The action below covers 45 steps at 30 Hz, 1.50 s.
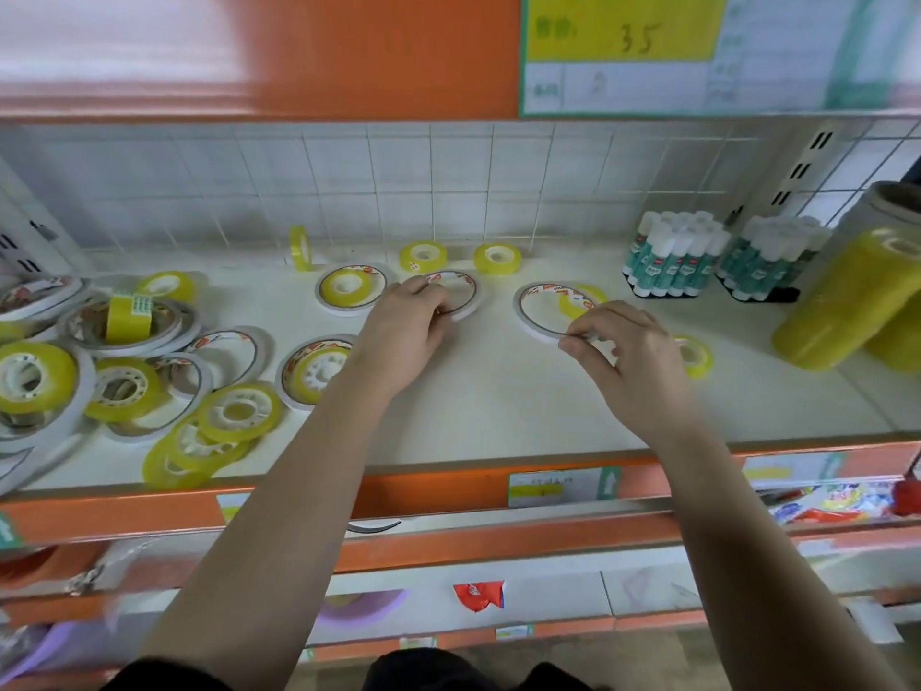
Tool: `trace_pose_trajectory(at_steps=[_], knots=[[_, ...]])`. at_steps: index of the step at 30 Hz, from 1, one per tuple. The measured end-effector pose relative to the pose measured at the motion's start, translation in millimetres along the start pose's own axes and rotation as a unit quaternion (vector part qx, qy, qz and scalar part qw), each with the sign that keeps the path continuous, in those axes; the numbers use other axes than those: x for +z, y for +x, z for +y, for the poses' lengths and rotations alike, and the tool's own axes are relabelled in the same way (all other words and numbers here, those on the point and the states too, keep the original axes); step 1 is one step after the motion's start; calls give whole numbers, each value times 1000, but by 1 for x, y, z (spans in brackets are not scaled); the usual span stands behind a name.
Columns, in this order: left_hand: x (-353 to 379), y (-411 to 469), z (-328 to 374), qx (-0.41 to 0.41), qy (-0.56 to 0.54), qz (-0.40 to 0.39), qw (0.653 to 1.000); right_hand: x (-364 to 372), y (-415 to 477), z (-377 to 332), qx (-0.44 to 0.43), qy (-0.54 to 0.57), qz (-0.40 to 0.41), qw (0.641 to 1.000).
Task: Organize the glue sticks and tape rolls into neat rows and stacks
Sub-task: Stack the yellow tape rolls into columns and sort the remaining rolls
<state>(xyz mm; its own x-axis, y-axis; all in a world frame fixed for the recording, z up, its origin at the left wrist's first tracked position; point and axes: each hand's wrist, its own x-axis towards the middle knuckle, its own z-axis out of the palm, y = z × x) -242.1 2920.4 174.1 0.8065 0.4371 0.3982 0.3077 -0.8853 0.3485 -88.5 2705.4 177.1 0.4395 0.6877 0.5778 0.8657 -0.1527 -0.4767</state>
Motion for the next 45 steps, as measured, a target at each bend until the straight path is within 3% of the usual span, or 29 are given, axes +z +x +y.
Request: trace_pose_trajectory(at_steps=[9, 24, 36, 45], knots=[[-9, -7, 53, 68, -57, 69, 994, -38, -8, 0, -5, -23, 49, 999], [-10, 28, 186, 101, -66, 146, 982, -169, -10, 47, -67, -78, 156, 982], [57, 80, 322, 83, -120, 167, 975, -307, -2, 168, -86, -102, 158, 978], [76, 107, 364, 70, -94, 198, 973, -341, 33, 244, -47, -62, 140, 987]])
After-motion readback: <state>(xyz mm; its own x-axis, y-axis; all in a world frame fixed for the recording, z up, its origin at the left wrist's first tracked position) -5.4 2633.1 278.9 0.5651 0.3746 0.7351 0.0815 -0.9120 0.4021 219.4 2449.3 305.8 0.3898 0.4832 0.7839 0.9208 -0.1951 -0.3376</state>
